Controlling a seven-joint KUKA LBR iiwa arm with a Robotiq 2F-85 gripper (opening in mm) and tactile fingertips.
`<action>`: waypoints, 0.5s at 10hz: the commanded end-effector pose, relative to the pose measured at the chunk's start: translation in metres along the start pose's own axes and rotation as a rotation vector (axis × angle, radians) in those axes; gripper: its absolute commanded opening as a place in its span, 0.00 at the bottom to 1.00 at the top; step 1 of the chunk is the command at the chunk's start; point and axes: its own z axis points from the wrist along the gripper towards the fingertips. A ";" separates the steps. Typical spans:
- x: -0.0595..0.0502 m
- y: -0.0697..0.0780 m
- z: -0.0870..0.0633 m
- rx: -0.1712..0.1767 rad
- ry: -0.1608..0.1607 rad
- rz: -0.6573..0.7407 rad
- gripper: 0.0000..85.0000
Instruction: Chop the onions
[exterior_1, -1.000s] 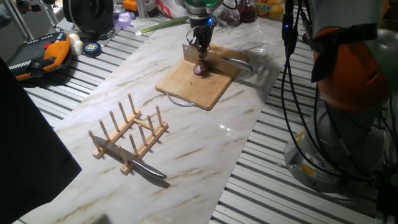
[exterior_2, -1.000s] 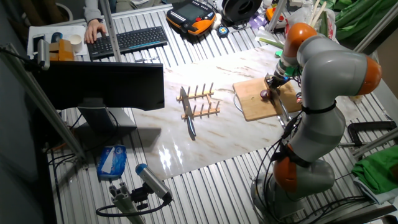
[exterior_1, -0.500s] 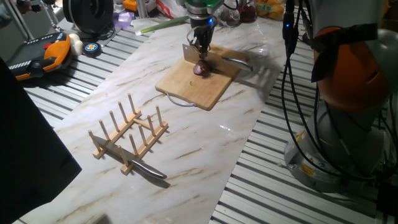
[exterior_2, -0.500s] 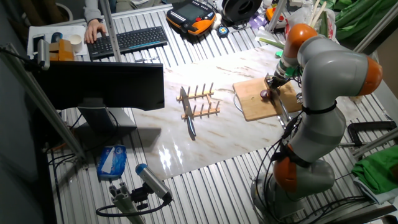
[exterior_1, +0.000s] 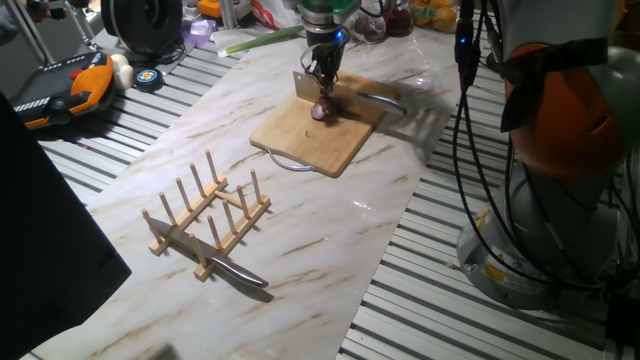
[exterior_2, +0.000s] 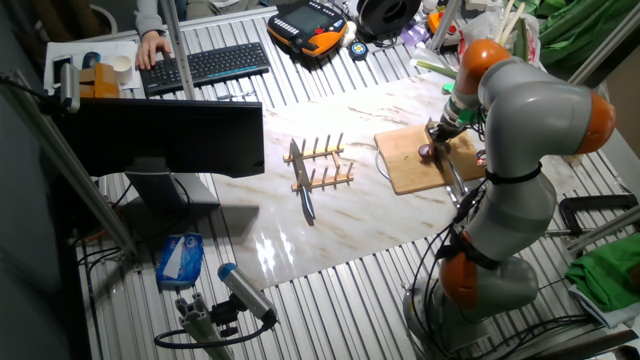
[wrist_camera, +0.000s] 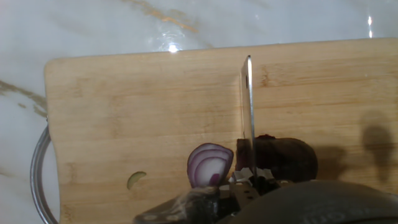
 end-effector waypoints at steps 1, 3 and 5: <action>0.000 0.000 -0.003 0.001 -0.002 0.001 0.01; 0.000 0.001 -0.007 0.007 -0.001 0.003 0.01; 0.000 0.002 -0.010 0.009 0.002 0.005 0.01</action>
